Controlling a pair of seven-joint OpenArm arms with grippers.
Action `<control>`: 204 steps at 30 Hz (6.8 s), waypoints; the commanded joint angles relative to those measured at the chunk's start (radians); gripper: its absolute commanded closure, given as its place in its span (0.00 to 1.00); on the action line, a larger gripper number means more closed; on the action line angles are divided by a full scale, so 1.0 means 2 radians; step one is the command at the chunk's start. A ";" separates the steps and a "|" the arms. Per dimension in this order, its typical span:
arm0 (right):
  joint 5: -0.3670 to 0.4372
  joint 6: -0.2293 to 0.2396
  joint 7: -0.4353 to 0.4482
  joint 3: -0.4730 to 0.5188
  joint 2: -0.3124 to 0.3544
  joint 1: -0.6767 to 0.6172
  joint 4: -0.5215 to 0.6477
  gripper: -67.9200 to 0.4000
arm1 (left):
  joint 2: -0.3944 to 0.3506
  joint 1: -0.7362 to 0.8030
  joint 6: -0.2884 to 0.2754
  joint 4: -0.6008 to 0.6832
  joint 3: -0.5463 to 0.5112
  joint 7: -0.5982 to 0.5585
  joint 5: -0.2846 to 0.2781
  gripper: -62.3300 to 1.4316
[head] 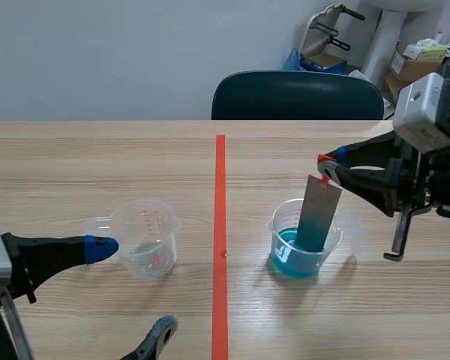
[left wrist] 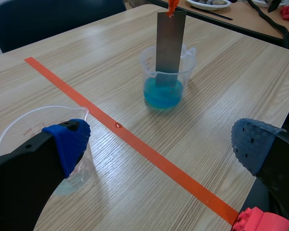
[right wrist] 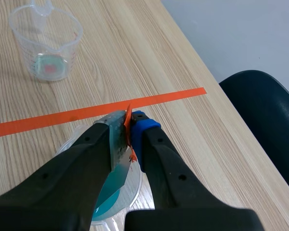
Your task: Do the redox reaction experiment
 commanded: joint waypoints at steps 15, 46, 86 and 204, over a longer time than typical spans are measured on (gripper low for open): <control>0.000 0.001 -0.001 0.004 0.008 0.004 0.003 0.99 | 0.002 -0.001 -0.001 0.013 0.000 -0.007 0.000 0.00; 0.000 0.001 0.000 0.004 0.008 0.004 0.003 0.99 | 0.002 -0.001 -0.001 0.013 0.000 -0.007 0.000 0.00; 0.000 0.004 0.000 0.004 0.008 0.004 0.003 0.99 | 0.002 -0.001 -0.001 0.013 0.000 -0.007 0.000 0.00; 0.369 0.039 -0.327 0.147 0.115 0.004 0.301 0.99 | 0.002 -0.001 -0.001 0.013 0.000 -0.007 0.000 0.00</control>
